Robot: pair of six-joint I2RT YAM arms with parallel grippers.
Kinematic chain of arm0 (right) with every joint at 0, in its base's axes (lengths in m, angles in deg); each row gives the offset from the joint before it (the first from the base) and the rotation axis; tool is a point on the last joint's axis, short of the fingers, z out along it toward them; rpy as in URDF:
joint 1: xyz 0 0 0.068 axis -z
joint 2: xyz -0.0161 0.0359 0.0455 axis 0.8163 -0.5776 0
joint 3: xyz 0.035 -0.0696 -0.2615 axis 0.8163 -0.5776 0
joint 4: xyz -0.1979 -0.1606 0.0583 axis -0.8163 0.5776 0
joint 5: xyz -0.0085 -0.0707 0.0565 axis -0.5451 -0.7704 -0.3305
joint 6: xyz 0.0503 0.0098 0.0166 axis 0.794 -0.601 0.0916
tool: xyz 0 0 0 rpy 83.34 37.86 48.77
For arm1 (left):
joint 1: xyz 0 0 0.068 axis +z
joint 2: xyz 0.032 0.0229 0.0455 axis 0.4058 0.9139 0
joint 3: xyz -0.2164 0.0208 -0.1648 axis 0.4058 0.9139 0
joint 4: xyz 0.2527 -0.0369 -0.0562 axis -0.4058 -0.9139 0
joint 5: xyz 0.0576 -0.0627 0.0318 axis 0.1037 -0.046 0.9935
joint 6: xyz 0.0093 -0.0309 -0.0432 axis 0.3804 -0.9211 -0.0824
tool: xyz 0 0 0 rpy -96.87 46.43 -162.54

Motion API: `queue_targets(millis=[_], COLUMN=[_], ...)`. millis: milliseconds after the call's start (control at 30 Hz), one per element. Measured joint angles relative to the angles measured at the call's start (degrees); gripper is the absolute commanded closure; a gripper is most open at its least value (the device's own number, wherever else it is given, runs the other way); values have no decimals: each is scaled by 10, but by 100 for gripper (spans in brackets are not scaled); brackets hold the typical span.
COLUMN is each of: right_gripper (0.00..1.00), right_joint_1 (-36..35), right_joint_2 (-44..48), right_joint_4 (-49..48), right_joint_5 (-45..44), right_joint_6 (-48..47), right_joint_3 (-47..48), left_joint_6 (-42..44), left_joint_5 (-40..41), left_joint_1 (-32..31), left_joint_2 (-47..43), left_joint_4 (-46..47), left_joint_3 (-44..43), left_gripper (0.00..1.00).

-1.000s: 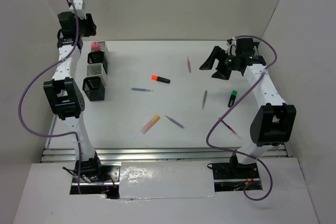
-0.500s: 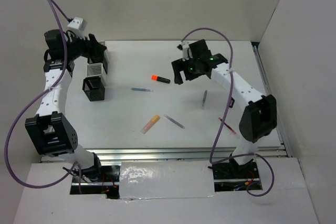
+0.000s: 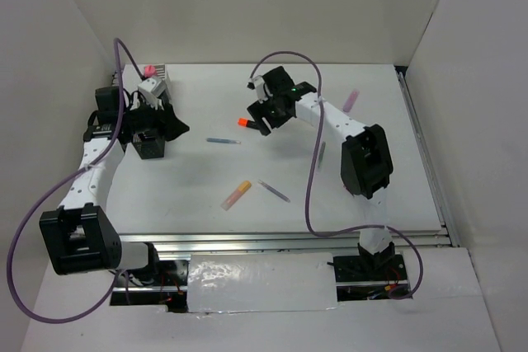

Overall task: Sort the stationery into containers
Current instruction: Pick up the pen from the center of the board.

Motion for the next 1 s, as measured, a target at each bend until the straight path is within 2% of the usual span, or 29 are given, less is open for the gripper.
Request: queue_targets(millis=[33, 167, 233, 300, 333, 400, 467, 567, 1000], right_gripper=[30, 36, 36, 29, 22, 18, 17, 16, 22], right_joint_1=[-8, -57, -80, -105, -116, -135, -158, -180, -199], right_joint_2=[0, 0, 6, 27, 43, 77, 113, 136, 108], right_joint_4=[-3, -5, -9, -15, -13, -8, -2, 3, -46], right_joint_5=[0, 9, 26, 47, 56, 72, 81, 89, 89], right_joint_6=[-6, -33, -47, -70, -85, -124, -158, -202, -305], right_joint_3=[0, 0, -12, -55, -84, -142, -198, -225, -225], left_joint_6=[4, 10, 23, 37, 46, 66, 88, 114, 123], left_joint_5=[-1, -22, -38, -53, -60, -77, -94, -117, -138], left_joint_1=[0, 8, 15, 24, 28, 38, 45, 54, 56], left_joint_2=[-5, -11, -11, -13, -14, -18, -19, -19, -89], left_joint_4=[-2, -18, -38, -55, -65, -89, -115, -149, -149], left_joint_3=[8, 32, 34, 34, 34, 34, 33, 33, 81], left_gripper=[25, 25, 24, 23, 22, 19, 17, 16, 17])
